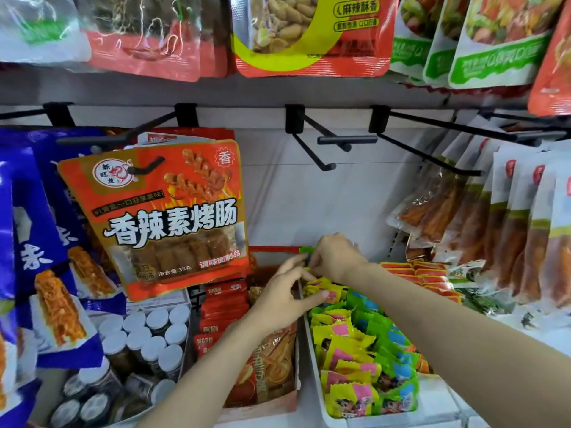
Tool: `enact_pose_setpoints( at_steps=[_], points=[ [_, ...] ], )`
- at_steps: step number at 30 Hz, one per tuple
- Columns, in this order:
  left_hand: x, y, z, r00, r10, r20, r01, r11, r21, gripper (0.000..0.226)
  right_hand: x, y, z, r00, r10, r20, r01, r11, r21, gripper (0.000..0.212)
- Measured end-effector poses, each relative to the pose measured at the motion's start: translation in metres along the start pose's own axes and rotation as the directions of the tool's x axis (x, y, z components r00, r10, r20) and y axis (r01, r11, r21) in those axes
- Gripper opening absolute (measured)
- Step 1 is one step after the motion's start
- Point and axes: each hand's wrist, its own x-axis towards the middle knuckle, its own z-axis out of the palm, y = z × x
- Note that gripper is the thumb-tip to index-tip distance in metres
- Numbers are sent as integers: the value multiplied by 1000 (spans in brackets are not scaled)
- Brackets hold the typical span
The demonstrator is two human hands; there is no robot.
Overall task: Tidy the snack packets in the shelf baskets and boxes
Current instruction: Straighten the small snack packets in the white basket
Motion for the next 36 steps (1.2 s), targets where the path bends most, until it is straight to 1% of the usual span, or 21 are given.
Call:
enact_pose_setpoints(
  at_steps=[2,3,4,5,6,7,10,14,19,21,22,23,24,27,29,31,33,35,36],
  points=[
    [-1,1,0,1000,-13,5,13,1000,-16,29,2,6,-9,999,8,37,-9,999,43,26],
    [-2,2,0,1000,-19,10,20,999,-33,31,3,12,-16,999,23,23,-25,994,106,31],
    [-2,1,-1,1000,-29,9,30,998,-47,33,5,21,-24,999,44,-25,-39,983,181,31],
    [-2,1,-1,999,-42,7,42,998,-53,34,5,30,-29,993,63,-104,-38,972,231,24],
    [-1,1,-1,998,-57,9,58,997,-59,36,4,37,-32,983,70,-168,-27,969,244,15],
    [-1,1,-1,997,-73,16,74,995,-71,38,3,42,-32,980,60,-189,-17,976,218,14],
    [1,1,0,994,-102,41,106,989,-106,45,4,41,-19,990,-29,-135,40,996,79,25],
    [-2,1,-2,992,-120,49,123,989,-85,40,11,32,-7,988,-67,-142,69,998,8,32],
    [-7,1,-1,992,-121,30,123,990,-66,35,14,25,3,983,-68,-170,53,994,-96,22],
    [-8,2,-1,992,-121,41,123,991,-53,34,12,23,2,984,-127,-126,111,985,-129,20],
    [-8,3,-2,991,-123,45,125,991,-41,34,9,22,0,983,-156,-99,145,983,-115,19],
    [-7,3,-2,991,-125,44,126,992,-29,34,3,22,-7,980,-175,-91,169,983,-63,18],
    [-8,3,-2,991,-126,41,127,992,-19,34,-3,24,-15,976,-187,-114,190,982,10,16],
    [-10,5,-1,989,-142,40,143,990,-10,33,-25,30,-55,937,-198,-286,255,951,177,14],
    [-10,9,1,986,-164,45,165,986,-26,33,-44,34,-80,919,-187,-347,295,910,291,13],
    [-10,20,3,980,-200,10,200,971,-135,36,-62,37,-97,892,-159,-423,330,869,369,11],
    [-10,38,1,965,-255,-58,221,913,-343,50,-76,40,-111,861,-68,-504,345,805,482,8],
    [-14,56,-2,946,-310,-94,216,819,-531,64,-87,42,-121,870,49,-491,338,665,666,12],
    [-18,64,-4,944,-317,-89,208,784,-585,63,-93,41,-123,887,74,-456,327,595,734,15]
  ],
)
